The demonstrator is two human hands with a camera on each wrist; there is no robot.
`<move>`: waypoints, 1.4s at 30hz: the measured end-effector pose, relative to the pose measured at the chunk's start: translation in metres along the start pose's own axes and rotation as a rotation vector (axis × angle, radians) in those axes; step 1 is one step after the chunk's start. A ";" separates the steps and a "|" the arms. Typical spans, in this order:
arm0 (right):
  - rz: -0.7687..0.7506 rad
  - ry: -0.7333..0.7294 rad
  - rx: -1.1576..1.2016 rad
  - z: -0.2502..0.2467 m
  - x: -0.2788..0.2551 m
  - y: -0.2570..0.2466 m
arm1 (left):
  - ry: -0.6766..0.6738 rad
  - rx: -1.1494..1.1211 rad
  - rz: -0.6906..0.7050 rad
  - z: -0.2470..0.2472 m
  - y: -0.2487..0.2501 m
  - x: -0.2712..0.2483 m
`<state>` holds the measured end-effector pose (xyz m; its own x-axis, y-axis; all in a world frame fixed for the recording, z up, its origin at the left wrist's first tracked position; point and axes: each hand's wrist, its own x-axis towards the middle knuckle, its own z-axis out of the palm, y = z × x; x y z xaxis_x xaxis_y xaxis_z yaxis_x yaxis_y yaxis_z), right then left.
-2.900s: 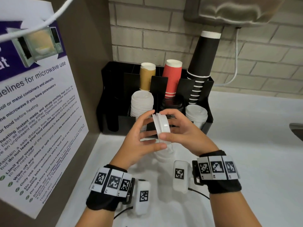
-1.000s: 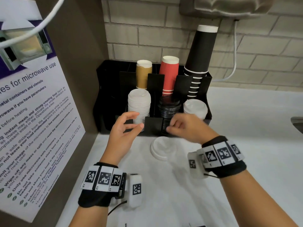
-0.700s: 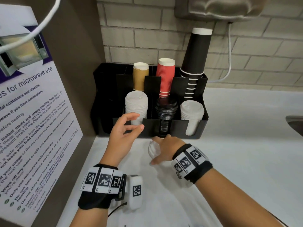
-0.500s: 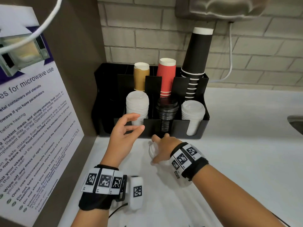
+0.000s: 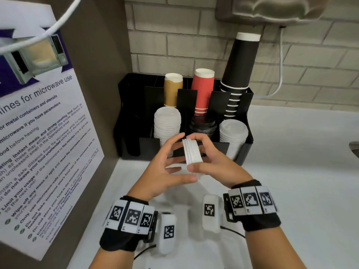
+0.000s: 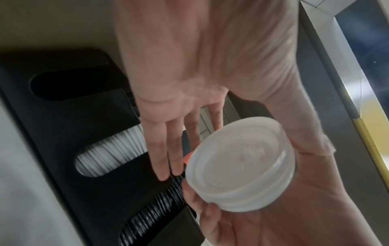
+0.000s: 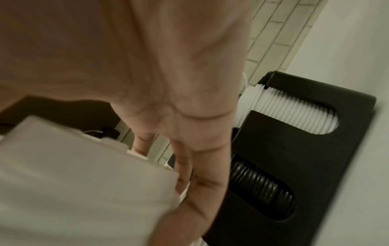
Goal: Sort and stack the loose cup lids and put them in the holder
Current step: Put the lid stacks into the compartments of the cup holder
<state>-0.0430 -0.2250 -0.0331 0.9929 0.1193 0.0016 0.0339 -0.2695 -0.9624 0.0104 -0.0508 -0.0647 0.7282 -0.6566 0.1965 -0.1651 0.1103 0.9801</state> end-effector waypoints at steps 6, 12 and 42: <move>-0.054 0.004 0.091 -0.004 -0.005 -0.001 | 0.032 -0.067 0.069 0.001 0.002 -0.001; -0.097 0.064 0.135 -0.006 -0.008 -0.002 | 0.053 -0.047 0.072 0.003 0.003 0.002; -0.074 0.713 -0.478 -0.138 0.018 0.008 | 0.394 0.090 0.108 -0.021 -0.004 0.003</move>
<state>-0.0087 -0.3566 -0.0035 0.8153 -0.4332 0.3841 -0.0132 -0.6772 -0.7357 0.0272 -0.0376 -0.0678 0.8995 -0.3073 0.3107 -0.2989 0.0860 0.9504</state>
